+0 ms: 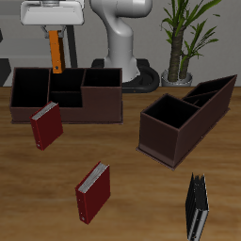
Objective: Place the orange book into the back desk caddy's back compartment
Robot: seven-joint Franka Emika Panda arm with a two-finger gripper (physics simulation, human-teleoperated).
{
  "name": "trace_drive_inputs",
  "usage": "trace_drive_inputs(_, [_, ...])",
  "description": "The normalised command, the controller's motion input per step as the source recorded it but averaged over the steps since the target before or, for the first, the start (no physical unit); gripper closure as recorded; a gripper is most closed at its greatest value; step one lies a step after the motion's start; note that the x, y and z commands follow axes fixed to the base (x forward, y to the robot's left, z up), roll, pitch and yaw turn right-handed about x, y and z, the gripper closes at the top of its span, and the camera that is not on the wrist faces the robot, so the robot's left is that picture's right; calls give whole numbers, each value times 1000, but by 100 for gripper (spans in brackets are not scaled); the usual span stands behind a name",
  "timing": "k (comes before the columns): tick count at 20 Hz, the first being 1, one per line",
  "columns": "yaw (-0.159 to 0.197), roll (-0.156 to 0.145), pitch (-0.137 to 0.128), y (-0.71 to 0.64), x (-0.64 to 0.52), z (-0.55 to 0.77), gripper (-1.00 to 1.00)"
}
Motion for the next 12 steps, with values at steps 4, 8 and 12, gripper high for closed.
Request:
trace_drive_inputs(4, [-8, -21, -43, -244, -313, 250, 100])
trace_drive_inputs(8, [-35, 15, 45, -256, -136, -34, 100])
trace_drive_inputs(12, [-62, 31, 41, -376, -141, -96, 100])
